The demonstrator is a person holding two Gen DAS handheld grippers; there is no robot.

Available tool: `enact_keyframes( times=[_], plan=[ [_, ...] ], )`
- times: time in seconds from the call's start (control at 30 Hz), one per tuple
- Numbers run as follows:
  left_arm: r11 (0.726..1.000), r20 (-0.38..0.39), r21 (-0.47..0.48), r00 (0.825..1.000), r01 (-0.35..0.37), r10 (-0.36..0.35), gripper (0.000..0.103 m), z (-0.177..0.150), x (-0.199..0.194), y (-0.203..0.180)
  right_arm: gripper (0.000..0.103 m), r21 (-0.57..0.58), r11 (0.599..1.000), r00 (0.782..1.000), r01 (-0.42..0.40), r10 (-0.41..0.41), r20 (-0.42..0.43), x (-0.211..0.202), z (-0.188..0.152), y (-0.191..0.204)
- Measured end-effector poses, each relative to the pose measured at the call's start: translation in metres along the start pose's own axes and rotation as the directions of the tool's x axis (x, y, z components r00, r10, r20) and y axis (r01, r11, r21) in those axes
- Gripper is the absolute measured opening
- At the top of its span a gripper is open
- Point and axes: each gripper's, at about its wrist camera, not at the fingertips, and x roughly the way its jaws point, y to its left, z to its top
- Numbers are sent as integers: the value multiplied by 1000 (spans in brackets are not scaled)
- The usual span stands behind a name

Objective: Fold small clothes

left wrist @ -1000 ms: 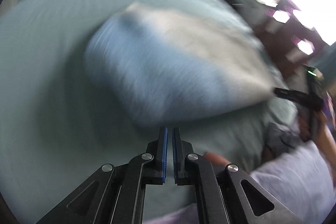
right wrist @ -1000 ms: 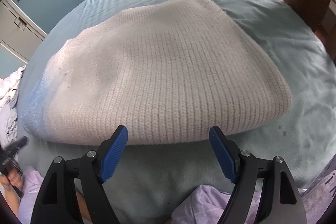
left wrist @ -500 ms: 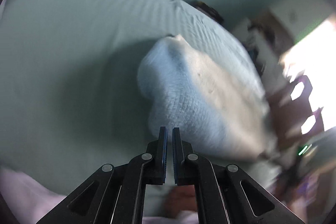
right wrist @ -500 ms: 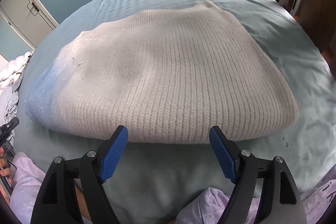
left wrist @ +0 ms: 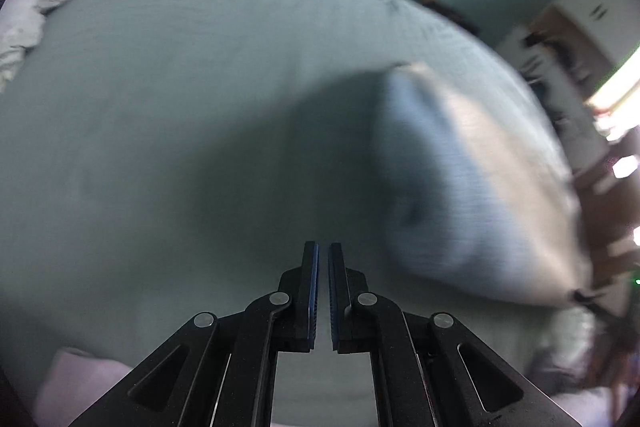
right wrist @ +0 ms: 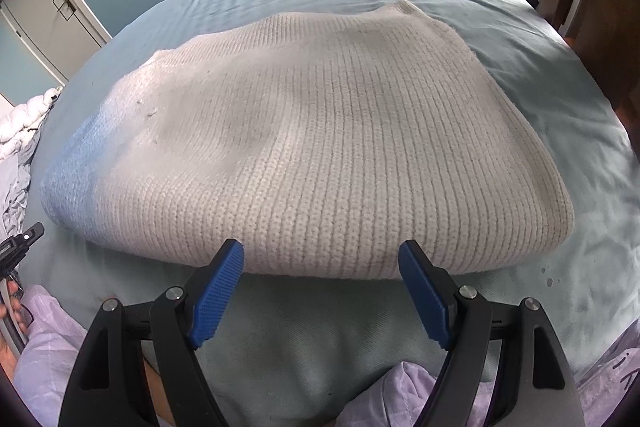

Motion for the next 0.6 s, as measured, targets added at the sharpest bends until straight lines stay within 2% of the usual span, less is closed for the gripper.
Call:
enact_keyframes(
  times=[0.1,0.13,0.17,0.2,0.27,0.33,0.4,0.5,0.57,0.6],
  plan=[
    [985,38,99,990,-140,136,4,-3,2,0,77,-2,1000,1000,4,-4,-4,2,0,0],
    [979,33,120,986,-167,164,14,-4,3,0,77,-1,1000,1000,4,-4,-4,2,0,0],
    [975,18,121,983,-186,185,29,-3,4,0,77,-2,1000,1000,5,-5,-3,2,0,0],
    [974,-10,115,981,-193,195,101,-3,8,3,77,-2,1000,1000,6,-6,-2,2,0,1],
    [981,-29,108,985,-164,168,103,-4,11,6,77,-3,1000,1000,5,-5,-1,2,0,1],
    [981,-3,113,988,-155,156,103,-4,11,6,77,-3,1000,1000,3,-3,1,2,-1,1],
    [973,19,140,983,-181,180,103,-2,12,3,77,-1,1000,1000,2,-2,2,2,-1,1],
    [935,-14,236,962,-263,274,103,-1,23,-5,77,1,1000,1000,0,0,5,1,-2,2],
    [891,0,332,945,-309,328,102,0,31,-10,77,-1,1000,1000,1,-1,4,0,-2,2],
    [869,26,377,942,-320,335,102,2,33,-12,77,-2,1000,1000,2,-2,4,0,-2,2]
  ],
)
